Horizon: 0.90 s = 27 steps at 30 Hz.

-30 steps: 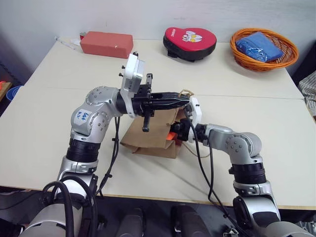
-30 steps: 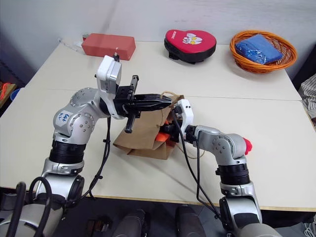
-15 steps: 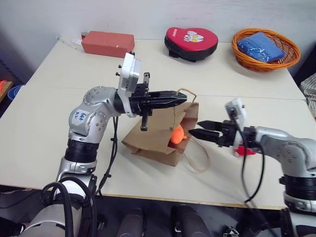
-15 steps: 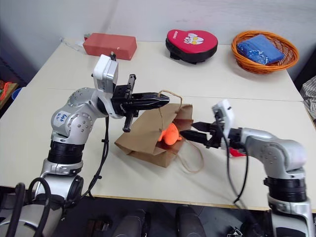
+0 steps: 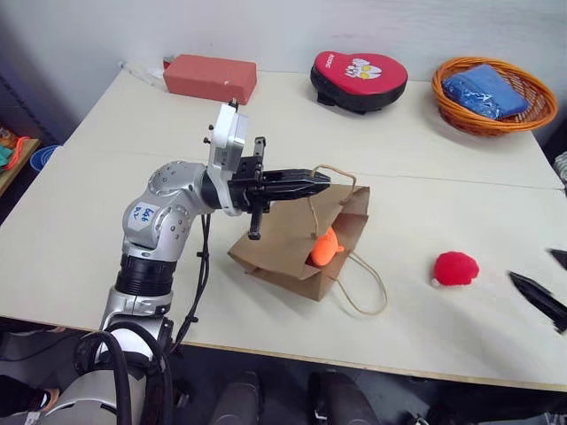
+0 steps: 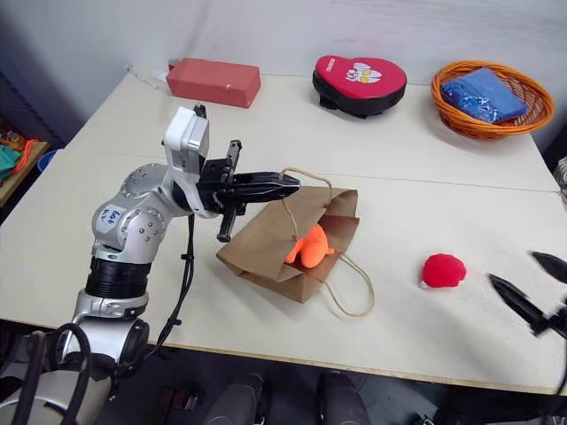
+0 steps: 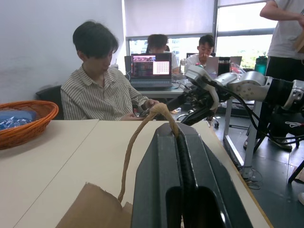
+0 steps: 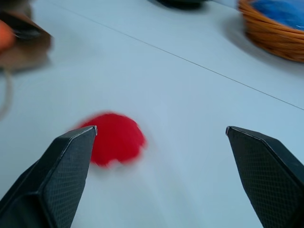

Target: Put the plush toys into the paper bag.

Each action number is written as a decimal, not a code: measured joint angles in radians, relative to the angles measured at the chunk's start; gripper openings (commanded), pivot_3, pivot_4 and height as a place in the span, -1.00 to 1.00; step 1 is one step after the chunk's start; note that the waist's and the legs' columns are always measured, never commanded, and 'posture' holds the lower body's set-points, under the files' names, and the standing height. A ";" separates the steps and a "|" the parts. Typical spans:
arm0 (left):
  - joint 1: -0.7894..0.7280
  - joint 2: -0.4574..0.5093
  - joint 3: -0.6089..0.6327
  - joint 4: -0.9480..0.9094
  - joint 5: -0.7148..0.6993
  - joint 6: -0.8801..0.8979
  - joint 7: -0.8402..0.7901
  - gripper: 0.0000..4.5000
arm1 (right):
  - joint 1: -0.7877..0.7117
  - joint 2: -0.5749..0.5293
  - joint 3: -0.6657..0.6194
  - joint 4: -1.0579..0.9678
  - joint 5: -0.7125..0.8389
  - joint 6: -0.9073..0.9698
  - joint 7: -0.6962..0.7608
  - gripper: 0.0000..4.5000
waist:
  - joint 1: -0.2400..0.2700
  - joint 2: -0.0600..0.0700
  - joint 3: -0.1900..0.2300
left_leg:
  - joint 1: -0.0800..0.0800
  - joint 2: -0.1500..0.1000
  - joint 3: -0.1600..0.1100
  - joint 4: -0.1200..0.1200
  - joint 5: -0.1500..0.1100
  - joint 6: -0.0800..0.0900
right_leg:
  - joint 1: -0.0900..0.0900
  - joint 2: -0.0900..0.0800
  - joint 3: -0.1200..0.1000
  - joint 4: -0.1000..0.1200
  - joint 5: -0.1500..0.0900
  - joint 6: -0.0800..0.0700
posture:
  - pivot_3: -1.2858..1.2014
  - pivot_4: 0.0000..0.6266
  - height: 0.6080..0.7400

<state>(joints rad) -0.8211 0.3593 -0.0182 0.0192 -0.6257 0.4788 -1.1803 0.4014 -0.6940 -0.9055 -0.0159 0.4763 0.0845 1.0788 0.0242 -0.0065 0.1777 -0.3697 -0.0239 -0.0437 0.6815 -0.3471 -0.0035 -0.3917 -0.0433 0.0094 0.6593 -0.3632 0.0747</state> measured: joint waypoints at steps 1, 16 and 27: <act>0.000 -0.001 0.000 0.002 0.000 -0.001 -0.002 -1.00 | 0.033 0.005 -0.006 0.038 -0.022 -0.056 0.018 0.98 | -0.001 0.000 0.000 | 0.000 0.000 0.000 0.000 0.000 0.000 | 0.000 0.000 0.000 0.000 0.000 0.000 | 0.03 -0.52 1.00; -0.014 -0.030 -0.015 0.037 0.008 -0.026 -0.012 -1.00 | -0.173 -0.161 0.359 -0.048 -0.077 0.034 -0.005 0.90 | -0.037 0.001 0.000 | 0.013 0.001 0.002 -0.001 0.001 -0.002 | 0.009 0.001 0.004 0.002 0.000 0.000 | 0.03 -0.52 1.00; -0.017 -0.011 -0.018 0.032 0.009 -0.021 0.012 -1.00 | -0.438 -0.180 0.615 0.090 -0.200 0.016 -0.032 -0.73 | -0.003 0.001 0.000 | 0.010 0.001 -0.001 0.000 0.001 -0.001 | 0.008 0.000 0.000 -0.001 0.000 0.000 | 0.03 -0.52 1.00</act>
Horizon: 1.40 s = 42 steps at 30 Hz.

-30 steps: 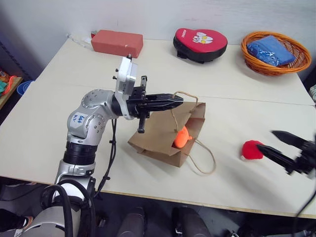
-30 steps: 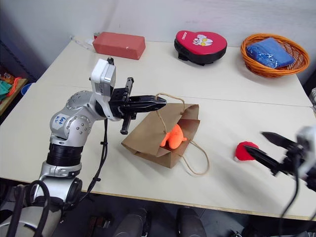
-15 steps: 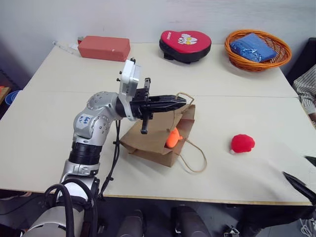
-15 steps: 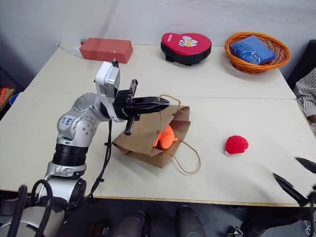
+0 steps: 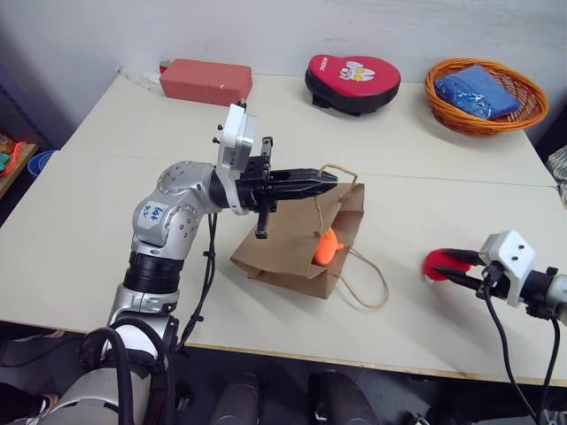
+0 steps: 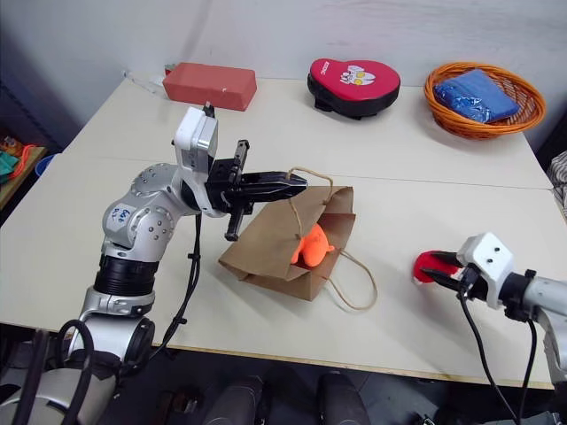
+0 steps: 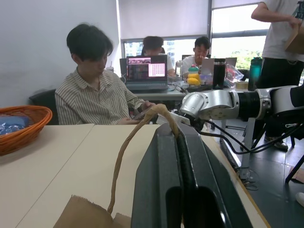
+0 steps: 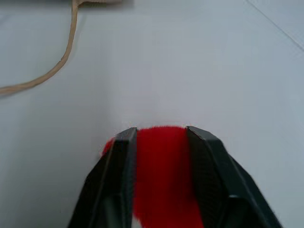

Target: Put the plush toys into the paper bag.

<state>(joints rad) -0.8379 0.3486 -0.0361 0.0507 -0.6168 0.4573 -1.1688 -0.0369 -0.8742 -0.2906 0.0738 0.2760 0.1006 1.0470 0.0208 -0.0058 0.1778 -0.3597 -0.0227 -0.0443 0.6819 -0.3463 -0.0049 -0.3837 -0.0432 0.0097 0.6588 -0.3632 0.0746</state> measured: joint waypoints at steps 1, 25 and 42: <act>0.000 0.006 0.000 -0.001 0.000 0.001 0.002 -1.00 | -0.002 -0.002 0.009 0.006 -0.008 -0.012 0.002 -0.90 | 0.001 0.000 0.000 | 0.000 0.000 0.000 0.000 0.000 0.000 | 0.000 0.000 0.000 0.000 0.000 0.000 | 0.03 -0.52 1.00; 0.002 0.031 -0.001 -0.021 -0.002 0.007 0.020 -1.00 | -0.084 -0.144 0.090 0.137 -0.102 -0.109 0.114 -0.29 | -0.013 0.000 0.000 | -0.001 0.000 -0.001 0.000 0.000 0.000 | 0.000 0.000 -0.001 0.000 0.000 0.000 | 0.03 -0.52 1.00; 0.001 0.051 0.002 -0.036 -0.012 0.030 0.020 -1.00 | -0.339 0.037 0.225 -0.193 0.210 0.228 0.131 -0.98 | -0.022 0.001 0.001 | -0.001 0.001 -0.003 0.001 0.000 -0.001 | -0.001 0.000 -0.002 0.000 0.000 0.000 | 0.03 -0.52 1.00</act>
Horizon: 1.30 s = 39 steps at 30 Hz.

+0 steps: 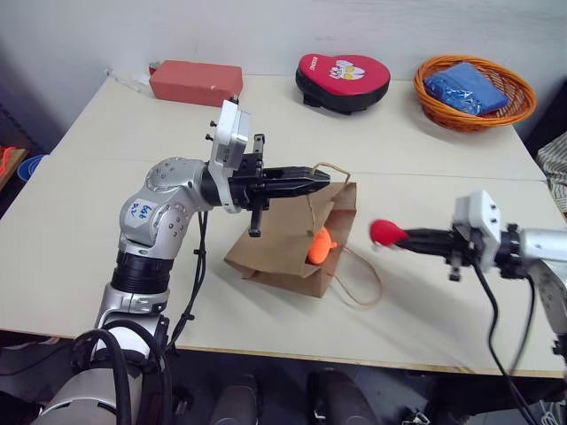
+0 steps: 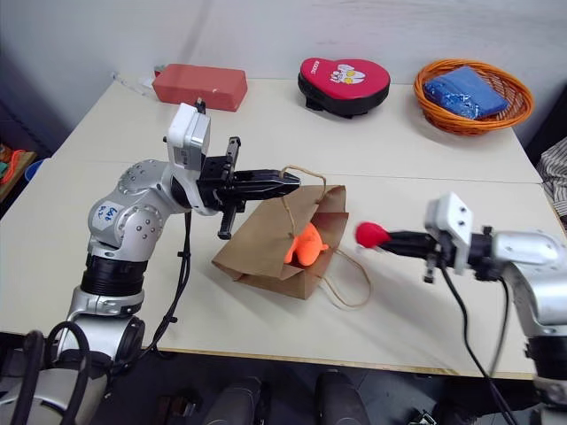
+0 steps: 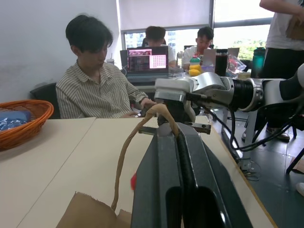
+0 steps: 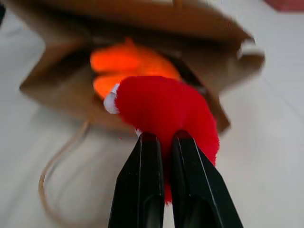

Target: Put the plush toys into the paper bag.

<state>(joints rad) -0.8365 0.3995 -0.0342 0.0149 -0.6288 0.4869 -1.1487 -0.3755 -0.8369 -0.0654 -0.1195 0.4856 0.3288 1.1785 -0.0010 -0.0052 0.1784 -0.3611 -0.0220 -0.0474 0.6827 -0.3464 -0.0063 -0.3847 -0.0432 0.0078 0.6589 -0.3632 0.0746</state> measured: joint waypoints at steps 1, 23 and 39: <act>0.000 0.002 0.006 0.000 -0.003 0.006 0.001 -1.00 | -0.022 0.020 0.040 0.004 -0.029 0.001 -0.010 -0.98 | 0.003 0.000 0.000 | -0.001 0.000 -0.001 0.000 0.000 0.000 | 0.000 0.000 -0.001 -0.001 0.000 0.000 | 0.03 -0.52 1.00; 0.022 -0.012 0.036 0.000 -0.009 -0.004 0.055 -1.00 | -0.298 0.411 0.328 0.232 -0.238 -0.203 0.019 -0.98 | -0.008 0.000 0.000 | -0.013 -0.001 -0.001 0.004 0.000 -0.001 | -0.013 -0.001 -0.002 0.003 0.000 0.000 | 0.03 -0.52 1.00; 0.028 -0.022 0.047 -0.008 -0.010 -0.007 0.080 -1.00 | -0.388 0.592 0.317 0.469 -0.337 -0.207 -0.190 -0.62 | -0.035 0.000 0.000 | -0.013 -0.001 -0.001 0.004 0.002 -0.003 | -0.014 -0.001 -0.003 0.012 0.000 0.000 | 0.03 -0.52 1.00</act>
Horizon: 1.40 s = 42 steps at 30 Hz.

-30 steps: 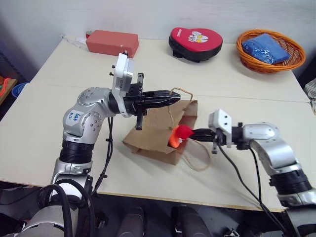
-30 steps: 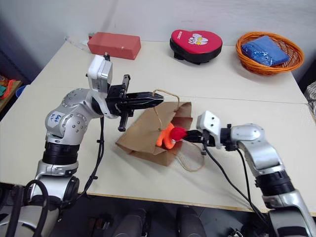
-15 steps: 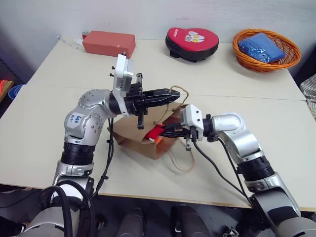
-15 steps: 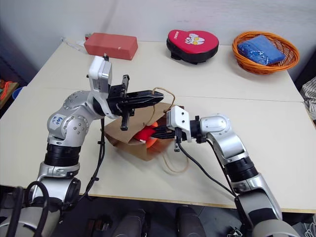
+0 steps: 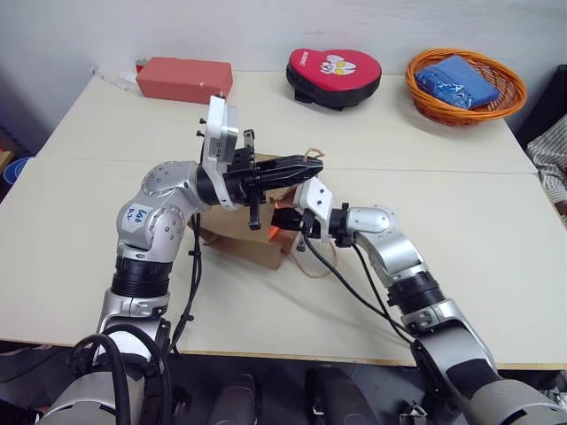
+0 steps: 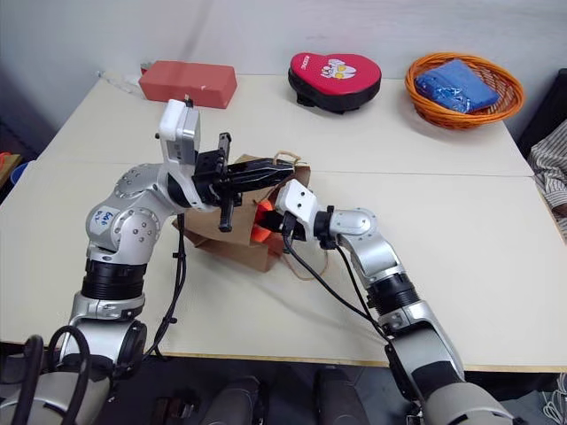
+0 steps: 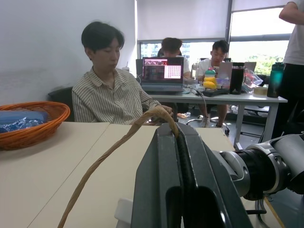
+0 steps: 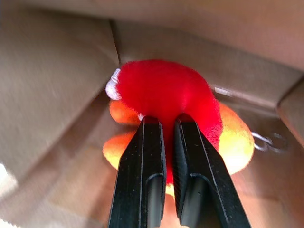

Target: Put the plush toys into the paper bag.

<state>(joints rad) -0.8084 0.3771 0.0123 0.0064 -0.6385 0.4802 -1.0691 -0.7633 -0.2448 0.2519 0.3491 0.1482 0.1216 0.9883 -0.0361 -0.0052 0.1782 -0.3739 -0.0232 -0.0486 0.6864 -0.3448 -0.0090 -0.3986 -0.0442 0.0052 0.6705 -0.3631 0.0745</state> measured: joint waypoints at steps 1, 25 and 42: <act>0.001 0.000 0.004 0.000 0.000 0.000 0.002 -1.00 | 0.001 -0.002 0.000 -0.009 0.003 0.015 0.008 -0.46 | 0.000 0.000 0.000 | 0.000 0.000 0.000 0.000 0.000 0.000 | 0.000 0.000 0.000 0.000 0.000 0.000 | 0.03 -0.52 1.00; 0.014 0.024 0.049 -0.003 -0.013 0.005 0.007 -1.00 | 0.168 -0.319 -0.203 -0.283 0.356 0.488 0.177 0.98 | 0.021 0.000 0.000 | -0.001 -0.001 0.000 -0.001 0.000 0.000 | 0.001 -0.001 0.001 -0.005 0.000 0.000 | 0.03 -0.52 1.00; 0.014 0.034 0.047 -0.033 -0.029 0.026 0.001 -1.00 | 0.231 -0.479 -0.353 -0.387 0.685 1.479 -0.101 0.98 | 0.035 0.000 0.000 | -0.001 0.000 0.001 -0.003 0.000 0.001 | 0.000 -0.001 0.001 -0.008 0.000 0.000 | 0.03 -0.52 1.00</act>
<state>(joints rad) -0.7939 0.4109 0.0595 -0.0267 -0.6674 0.5060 -1.0686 -0.5320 -0.7233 -0.1006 -0.0381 0.8328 1.6002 0.8876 -0.0013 -0.0054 0.1783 -0.3745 -0.0234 -0.0479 0.6838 -0.3452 -0.0083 -0.3981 -0.0449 0.0065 0.6626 -0.3631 0.0744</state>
